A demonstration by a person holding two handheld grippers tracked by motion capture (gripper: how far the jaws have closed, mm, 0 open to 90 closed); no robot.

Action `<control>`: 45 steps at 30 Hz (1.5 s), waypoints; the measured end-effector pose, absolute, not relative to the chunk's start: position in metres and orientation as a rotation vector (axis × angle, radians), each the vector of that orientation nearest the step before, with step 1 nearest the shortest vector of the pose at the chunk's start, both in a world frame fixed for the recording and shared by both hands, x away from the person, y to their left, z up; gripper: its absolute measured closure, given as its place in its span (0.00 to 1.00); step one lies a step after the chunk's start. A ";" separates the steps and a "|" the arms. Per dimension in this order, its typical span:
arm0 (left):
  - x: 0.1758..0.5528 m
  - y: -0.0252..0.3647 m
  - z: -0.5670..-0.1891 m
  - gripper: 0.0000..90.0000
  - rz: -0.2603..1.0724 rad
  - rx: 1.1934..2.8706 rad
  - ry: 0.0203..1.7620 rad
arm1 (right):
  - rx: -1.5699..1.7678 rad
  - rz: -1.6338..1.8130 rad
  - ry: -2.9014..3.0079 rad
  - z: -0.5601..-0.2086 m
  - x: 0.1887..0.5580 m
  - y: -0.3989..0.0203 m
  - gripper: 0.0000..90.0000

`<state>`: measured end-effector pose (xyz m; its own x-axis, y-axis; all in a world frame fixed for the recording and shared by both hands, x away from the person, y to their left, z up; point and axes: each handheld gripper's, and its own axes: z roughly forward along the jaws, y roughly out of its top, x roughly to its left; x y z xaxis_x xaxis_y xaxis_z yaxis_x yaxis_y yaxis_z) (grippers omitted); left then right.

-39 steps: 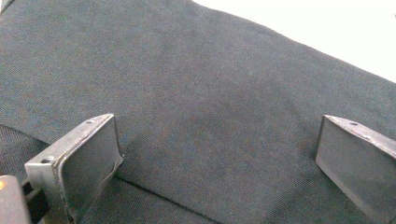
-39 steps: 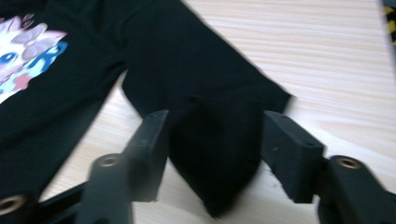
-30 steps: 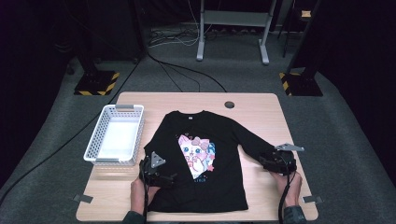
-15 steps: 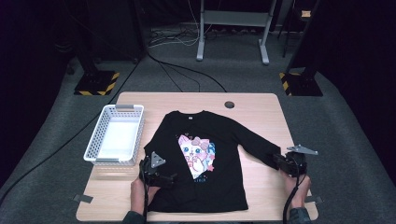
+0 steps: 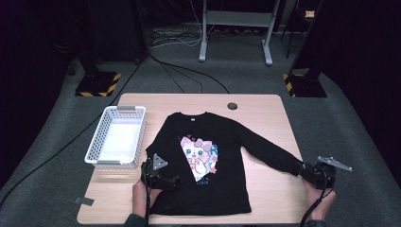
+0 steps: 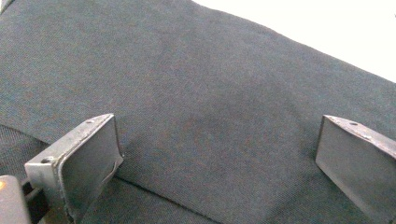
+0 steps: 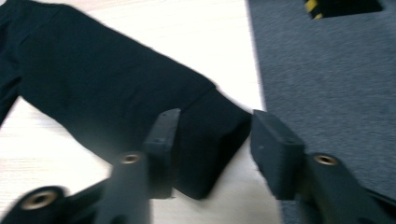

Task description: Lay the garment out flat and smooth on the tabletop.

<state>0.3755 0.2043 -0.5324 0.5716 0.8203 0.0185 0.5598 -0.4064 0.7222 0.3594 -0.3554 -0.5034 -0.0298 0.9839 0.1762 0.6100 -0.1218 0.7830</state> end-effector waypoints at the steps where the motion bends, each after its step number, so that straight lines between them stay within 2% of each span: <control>1: 0.376 0.204 -0.532 0.00 0.492 2.122 1.097 | 1.764 1.011 1.661 -0.503 0.357 -0.356 0.47; 4: 0.376 0.204 -0.532 0.00 0.492 2.123 1.096 | 1.706 1.015 1.671 -0.497 0.351 -0.344 0.31; 7: 0.375 0.204 -0.532 0.00 0.492 2.125 1.096 | 1.611 1.044 1.783 -0.495 0.356 -0.311 0.20; 14: 0.375 0.204 -0.532 0.00 0.494 2.125 1.093 | 1.352 1.112 2.105 -0.505 0.398 -0.191 0.15; 20: 0.375 0.203 -0.532 0.00 0.495 2.123 1.094 | 1.336 0.982 2.215 -0.527 0.423 -0.158 0.14; 27: 0.376 0.193 -0.532 0.00 0.497 2.125 1.089 | 1.311 0.950 2.218 -0.528 0.423 -0.175 0.13; 45: 0.374 0.130 -0.532 0.00 0.501 2.136 1.061 | 1.374 0.933 2.157 -0.528 0.418 -0.244 0.13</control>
